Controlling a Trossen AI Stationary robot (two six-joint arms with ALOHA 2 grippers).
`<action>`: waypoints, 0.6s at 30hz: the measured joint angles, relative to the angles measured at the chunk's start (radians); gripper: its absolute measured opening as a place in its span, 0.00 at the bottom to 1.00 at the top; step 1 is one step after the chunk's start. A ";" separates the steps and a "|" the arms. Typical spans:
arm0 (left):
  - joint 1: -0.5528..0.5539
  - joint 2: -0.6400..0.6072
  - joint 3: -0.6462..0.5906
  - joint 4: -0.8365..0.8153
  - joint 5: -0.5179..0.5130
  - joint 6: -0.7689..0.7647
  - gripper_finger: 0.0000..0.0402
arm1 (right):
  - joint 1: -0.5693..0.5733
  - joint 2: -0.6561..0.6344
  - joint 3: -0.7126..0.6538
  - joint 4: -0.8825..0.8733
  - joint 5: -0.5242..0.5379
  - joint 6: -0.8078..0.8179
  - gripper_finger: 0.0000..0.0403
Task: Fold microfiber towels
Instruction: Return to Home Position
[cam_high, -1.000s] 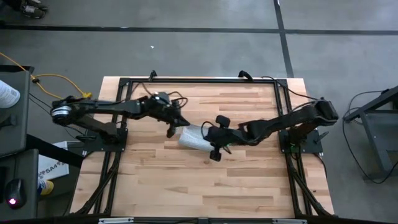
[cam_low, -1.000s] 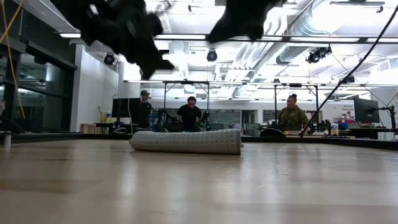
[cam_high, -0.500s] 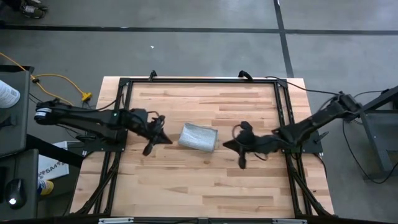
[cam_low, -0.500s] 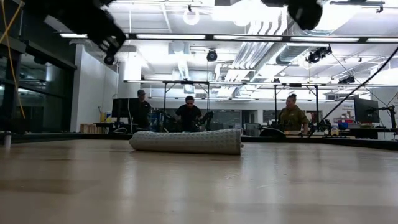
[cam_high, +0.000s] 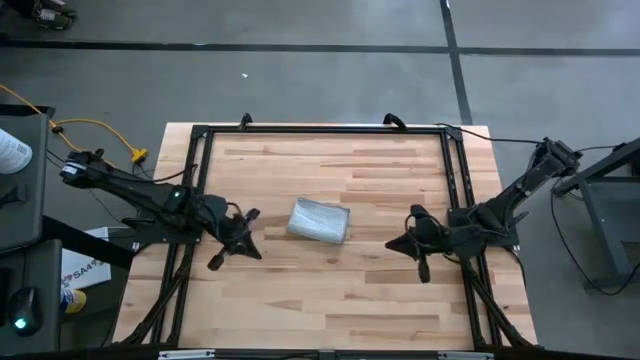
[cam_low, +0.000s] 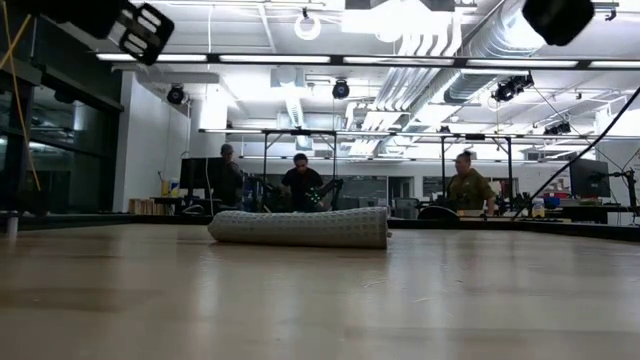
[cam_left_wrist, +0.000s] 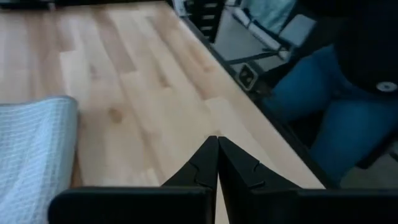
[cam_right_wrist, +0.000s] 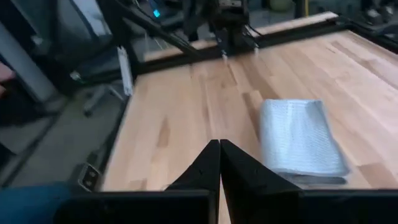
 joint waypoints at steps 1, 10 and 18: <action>-0.011 -0.007 0.000 -0.001 -0.002 0.000 0.03 | 0.018 -0.020 -0.028 0.039 0.018 0.001 0.01; -0.097 -0.075 -0.181 0.246 -0.014 -0.077 0.03 | 0.154 -0.240 -0.369 0.554 -0.034 -0.070 0.01; -0.153 -0.111 -0.300 0.367 -0.102 -0.115 0.03 | 0.250 -0.299 -0.468 0.860 -0.216 -0.210 0.01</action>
